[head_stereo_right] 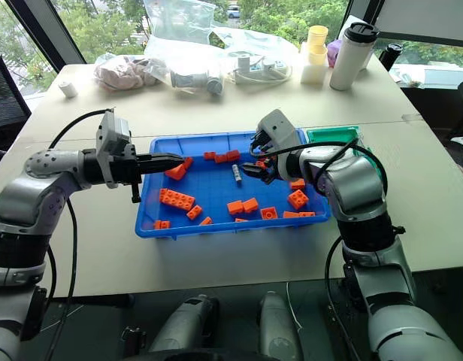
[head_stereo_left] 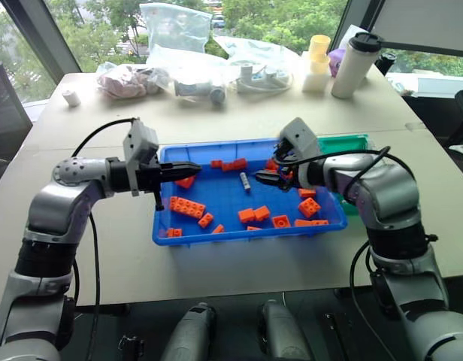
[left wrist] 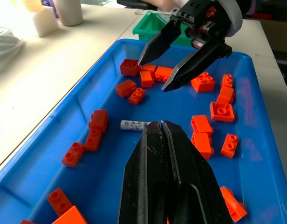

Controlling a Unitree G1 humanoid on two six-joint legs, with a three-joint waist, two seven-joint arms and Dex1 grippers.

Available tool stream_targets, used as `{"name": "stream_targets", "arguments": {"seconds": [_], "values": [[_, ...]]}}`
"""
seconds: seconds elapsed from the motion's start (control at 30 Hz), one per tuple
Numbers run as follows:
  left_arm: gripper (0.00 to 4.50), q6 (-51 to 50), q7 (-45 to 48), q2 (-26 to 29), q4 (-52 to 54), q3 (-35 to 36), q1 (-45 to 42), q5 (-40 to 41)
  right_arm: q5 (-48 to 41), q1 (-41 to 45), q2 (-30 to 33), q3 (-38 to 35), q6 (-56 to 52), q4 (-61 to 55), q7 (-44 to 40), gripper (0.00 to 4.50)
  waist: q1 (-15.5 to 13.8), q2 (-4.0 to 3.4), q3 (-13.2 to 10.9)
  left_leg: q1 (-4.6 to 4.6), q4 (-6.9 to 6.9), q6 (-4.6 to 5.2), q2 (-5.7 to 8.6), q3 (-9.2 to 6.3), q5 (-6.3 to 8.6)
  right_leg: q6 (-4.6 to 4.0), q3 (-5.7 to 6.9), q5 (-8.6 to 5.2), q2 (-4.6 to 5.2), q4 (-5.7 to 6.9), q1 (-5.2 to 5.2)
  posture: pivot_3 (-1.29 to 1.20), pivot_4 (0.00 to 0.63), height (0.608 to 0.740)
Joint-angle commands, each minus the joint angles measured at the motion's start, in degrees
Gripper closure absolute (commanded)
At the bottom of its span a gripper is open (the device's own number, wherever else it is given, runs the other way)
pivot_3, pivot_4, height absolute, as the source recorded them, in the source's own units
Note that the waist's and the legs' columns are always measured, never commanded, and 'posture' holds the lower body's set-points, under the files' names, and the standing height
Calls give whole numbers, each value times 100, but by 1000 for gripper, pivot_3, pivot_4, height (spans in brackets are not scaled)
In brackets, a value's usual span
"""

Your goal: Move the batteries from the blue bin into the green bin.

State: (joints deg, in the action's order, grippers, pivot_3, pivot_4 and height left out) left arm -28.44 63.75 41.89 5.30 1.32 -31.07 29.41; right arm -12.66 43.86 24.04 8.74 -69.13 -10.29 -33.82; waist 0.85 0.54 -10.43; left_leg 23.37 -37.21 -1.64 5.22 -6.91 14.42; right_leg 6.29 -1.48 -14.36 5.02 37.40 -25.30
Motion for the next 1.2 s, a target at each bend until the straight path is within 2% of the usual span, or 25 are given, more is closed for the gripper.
{"name": "stream_targets", "arguments": {"seconds": [0.03, 0.27, 0.4, 0.5, 0.7, 0.9, 1.07, 1.2], "values": [[4500, -37, -23, 89, 296, 219, 47, 130, 161, 119, -412, 216, 259, 402, 416, 522, 22, 0, 0, -1, 2, -1, -1, -1, 0, 0, 0, 0, -1, 2, -2, 0, 150, 740], [4500, -154, -160, 86, 496, 271, 142, 243, 405, 134, -871, 533, 640, 1111, 815, 522, 28, 0, 0, 0, 5, -2, -1, 1, -1, 0, 0, 0, -2, 4, -6, 0, 150, 740], [4500, -189, -223, 99, 570, 288, 187, 286, 571, 171, -921, 716, 799, 1301, 905, 522, 34, 0, 0, 0, 5, -2, -1, 2, -1, 0, 0, 0, -1, 4, -6, 0, 150, 740], [4500, -203, -276, 100, 608, 309, 235, 302, 630, 190, -954, 800, 856, 1341, 912, 1378, 34, 0, 0, -1, 5, -2, -1, 2, -1, 0, 0, 0, -2, 4, -6, 0, 150, 740], [4500, -229, -354, 59, 645, 330, 273, 355, 709, 185, -830, 853, 767, 1098, 878, 4456, 36, 0, 0, -1, 5, -1, -1, 2, -1, 0, 0, 0, -3, 4, -6, 0, 150, 740], [4500, -197, -285, 6, 590, 236, 216, 336, 540, 304, -208, 341, 123, 22, 755, 4457, 13, -1, 0, 1, 3, -1, 1, 1, 0, 0, 1, 0, -1, 3, -5, 0, 150, 740], [4500, -108, -176, -94, 426, 104, 109, 253, 208, 408, 653, -595, -721, -832, 549, 4457, -2, -1, 0, 1, 3, 6, 1, 3, 3, 0, 1, 0, 0, 2, -5, 0, 150, 740], [4500, 52, -49, -244, 161, -74, -70, 142, 71, 166, 1646, -1088, -1157, -1212, 364, 4457, -13, 0, 0, 0, 4, 15, 1, 4, 9, 0, 2, 0, 0, -1, -2, 0, 150, 740]]}}
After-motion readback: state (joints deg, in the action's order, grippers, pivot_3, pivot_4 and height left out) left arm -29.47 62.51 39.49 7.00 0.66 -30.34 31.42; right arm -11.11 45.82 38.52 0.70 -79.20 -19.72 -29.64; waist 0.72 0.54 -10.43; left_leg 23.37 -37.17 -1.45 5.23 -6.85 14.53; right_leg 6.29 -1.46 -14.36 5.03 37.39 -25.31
